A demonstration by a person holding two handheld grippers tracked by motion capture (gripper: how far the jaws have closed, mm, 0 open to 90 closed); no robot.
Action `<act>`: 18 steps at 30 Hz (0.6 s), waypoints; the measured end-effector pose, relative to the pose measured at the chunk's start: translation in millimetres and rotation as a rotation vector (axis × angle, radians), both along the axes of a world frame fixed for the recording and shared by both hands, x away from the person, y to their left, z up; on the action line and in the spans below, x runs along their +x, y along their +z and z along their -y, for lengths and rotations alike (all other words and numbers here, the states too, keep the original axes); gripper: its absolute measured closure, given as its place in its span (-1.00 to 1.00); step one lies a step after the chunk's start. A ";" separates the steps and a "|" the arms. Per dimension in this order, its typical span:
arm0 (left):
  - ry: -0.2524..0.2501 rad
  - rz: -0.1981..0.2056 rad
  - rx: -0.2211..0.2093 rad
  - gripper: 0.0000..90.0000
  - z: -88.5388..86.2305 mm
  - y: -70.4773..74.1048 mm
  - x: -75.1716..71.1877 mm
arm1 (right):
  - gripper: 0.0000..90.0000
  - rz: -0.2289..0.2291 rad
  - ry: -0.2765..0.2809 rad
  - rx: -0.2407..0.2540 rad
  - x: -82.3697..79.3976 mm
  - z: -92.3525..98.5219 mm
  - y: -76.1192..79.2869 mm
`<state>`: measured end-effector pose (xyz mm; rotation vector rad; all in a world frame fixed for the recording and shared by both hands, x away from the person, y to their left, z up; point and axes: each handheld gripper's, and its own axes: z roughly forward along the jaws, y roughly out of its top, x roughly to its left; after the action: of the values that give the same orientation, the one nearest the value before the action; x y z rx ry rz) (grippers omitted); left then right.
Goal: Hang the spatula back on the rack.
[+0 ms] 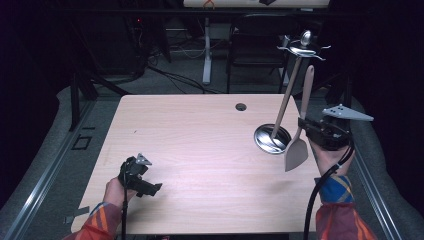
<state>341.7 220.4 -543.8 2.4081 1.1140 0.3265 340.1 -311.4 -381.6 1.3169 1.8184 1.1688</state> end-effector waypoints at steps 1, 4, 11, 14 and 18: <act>0.001 -0.001 0.000 -0.99 0.2 -0.1 0.0 | 0.75 0.002 -0.002 0.007 0.5 2.3 0.6; 0.001 -0.002 0.000 -0.99 0.6 -0.4 0.2 | 0.75 0.003 -0.012 0.026 3.3 10.5 3.5; 0.006 -0.005 0.003 -0.99 0.4 -1.3 0.6 | 0.75 0.010 -0.032 0.055 7.4 21.5 9.6; 0.005 -0.005 0.004 -0.99 0.3 -1.4 0.8 | 0.75 -0.002 -0.036 0.062 11.7 24.4 10.0; 0.008 -0.006 0.003 -0.99 0.1 -1.8 0.9 | 0.75 -0.012 -0.035 0.061 16.4 25.7 9.7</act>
<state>342.6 220.3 -545.6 2.4101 1.1266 0.3237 356.5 -337.0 -371.9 1.3869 1.7738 1.2085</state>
